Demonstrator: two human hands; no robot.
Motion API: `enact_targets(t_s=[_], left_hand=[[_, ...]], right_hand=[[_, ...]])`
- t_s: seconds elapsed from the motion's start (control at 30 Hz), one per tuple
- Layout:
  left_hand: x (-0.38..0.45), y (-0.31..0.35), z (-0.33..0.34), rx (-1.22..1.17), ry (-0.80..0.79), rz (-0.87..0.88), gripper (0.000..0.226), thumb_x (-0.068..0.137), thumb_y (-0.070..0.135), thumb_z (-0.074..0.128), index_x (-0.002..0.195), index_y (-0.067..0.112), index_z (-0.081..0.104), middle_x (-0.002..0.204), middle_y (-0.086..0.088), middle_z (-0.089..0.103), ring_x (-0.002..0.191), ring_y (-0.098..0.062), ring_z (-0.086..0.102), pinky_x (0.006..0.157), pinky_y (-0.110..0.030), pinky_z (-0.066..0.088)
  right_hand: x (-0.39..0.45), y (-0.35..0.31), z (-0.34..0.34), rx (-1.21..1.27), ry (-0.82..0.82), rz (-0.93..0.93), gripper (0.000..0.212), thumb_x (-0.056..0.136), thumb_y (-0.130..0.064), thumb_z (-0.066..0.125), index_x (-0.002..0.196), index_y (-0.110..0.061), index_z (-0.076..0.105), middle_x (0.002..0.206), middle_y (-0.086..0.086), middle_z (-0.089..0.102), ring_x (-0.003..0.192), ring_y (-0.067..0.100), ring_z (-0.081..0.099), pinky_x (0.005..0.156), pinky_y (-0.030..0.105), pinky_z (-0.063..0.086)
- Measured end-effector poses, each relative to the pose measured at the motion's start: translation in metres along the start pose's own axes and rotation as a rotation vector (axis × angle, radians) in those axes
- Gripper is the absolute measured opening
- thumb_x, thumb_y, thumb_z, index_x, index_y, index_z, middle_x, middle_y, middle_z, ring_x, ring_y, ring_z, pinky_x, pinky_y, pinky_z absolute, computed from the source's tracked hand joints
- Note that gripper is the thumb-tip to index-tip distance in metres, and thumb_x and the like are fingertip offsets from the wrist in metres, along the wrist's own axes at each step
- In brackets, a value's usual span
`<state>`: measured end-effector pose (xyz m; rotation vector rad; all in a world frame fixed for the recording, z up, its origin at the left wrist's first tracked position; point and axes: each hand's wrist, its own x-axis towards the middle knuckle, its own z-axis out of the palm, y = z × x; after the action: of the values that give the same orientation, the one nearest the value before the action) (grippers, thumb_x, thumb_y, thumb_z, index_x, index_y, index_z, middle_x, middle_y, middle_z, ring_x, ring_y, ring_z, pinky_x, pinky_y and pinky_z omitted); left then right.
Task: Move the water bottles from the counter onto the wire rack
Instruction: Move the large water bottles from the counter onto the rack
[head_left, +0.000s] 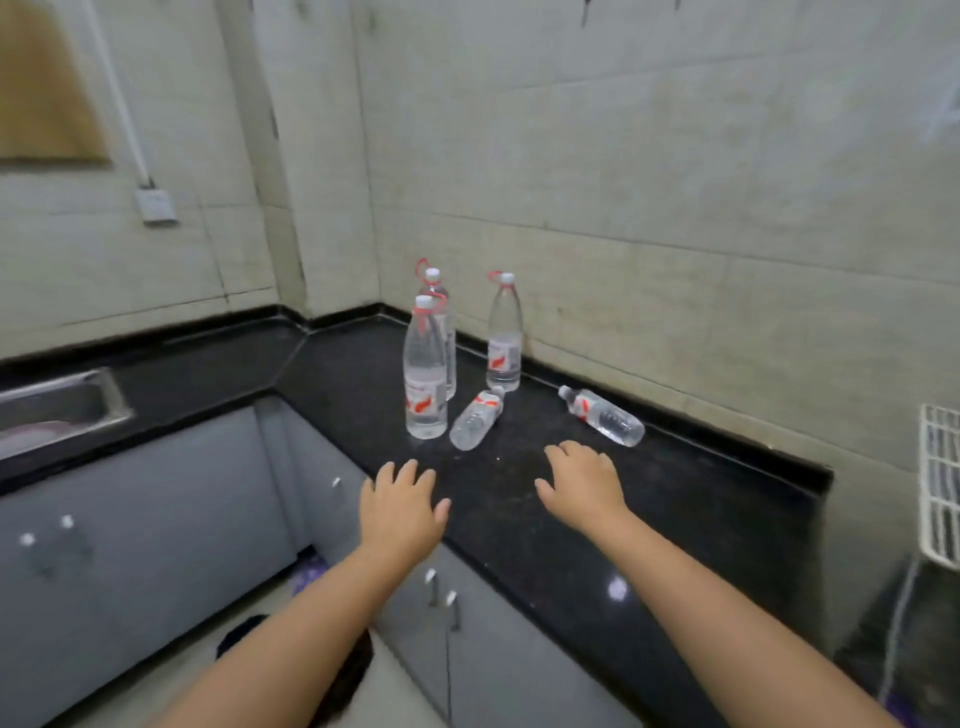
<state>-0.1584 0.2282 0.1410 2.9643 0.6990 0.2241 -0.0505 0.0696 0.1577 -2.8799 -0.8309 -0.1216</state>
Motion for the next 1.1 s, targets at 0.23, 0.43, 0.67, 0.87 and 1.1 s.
enact_targets(t_s=[0.23,0.43,0.67,0.87,1.1], left_hand=[[0.081,-0.115,0.000,0.011,-0.013,-0.017,0.050,0.096,0.043,0.032,0.141,0.022,0.029,0.154,-0.001,0.020,0.143,-0.026,0.011,0.114,-0.039,0.016],[0.150,-0.150,0.013,-0.037,-0.010,0.033,0.051,0.096,0.043,0.032,0.143,0.022,0.027,0.154,-0.001,0.019,0.143,-0.023,0.011,0.116,-0.035,0.015],[0.265,-0.136,0.010,-0.154,0.110,0.228,0.054,0.094,0.037,0.042,0.142,0.014,0.030,0.152,-0.006,0.026,0.141,-0.021,0.020,0.114,-0.032,0.018],[0.390,-0.092,-0.012,-0.165,0.231,0.498,0.058,0.082,0.029,0.063,0.130,0.002,0.046,0.138,-0.017,0.045,0.130,-0.031,0.040,0.107,-0.040,0.033],[0.472,-0.106,0.011,-0.152,0.180,0.688,0.072,0.071,0.030,0.075,0.132,0.005,0.045,0.138,-0.012,0.047,0.133,-0.027,0.038,0.112,-0.025,0.019]], right_hand=[[0.092,-0.084,0.045,0.074,-0.054,0.037,0.045,0.092,-0.033,0.045,0.131,-0.012,0.043,0.133,0.006,0.047,0.125,0.023,0.044,0.104,0.037,0.033],[0.143,-0.103,0.095,0.080,-0.179,0.113,0.042,0.093,-0.033,0.044,0.130,-0.013,0.044,0.132,0.005,0.048,0.123,0.023,0.045,0.103,0.035,0.035],[0.229,-0.098,0.138,0.139,-0.218,0.149,0.042,0.091,-0.031,0.048,0.127,-0.009,0.045,0.128,0.009,0.050,0.119,0.027,0.047,0.100,0.036,0.036],[0.307,-0.081,0.157,0.262,-0.210,0.152,0.043,0.091,-0.030,0.048,0.127,-0.007,0.047,0.131,0.009,0.049,0.120,0.028,0.047,0.096,0.032,0.039],[0.360,-0.087,0.180,0.500,-0.160,0.110,0.052,0.092,-0.035,0.049,0.138,-0.012,0.036,0.140,0.003,0.040,0.131,0.017,0.036,0.105,0.023,0.027]])
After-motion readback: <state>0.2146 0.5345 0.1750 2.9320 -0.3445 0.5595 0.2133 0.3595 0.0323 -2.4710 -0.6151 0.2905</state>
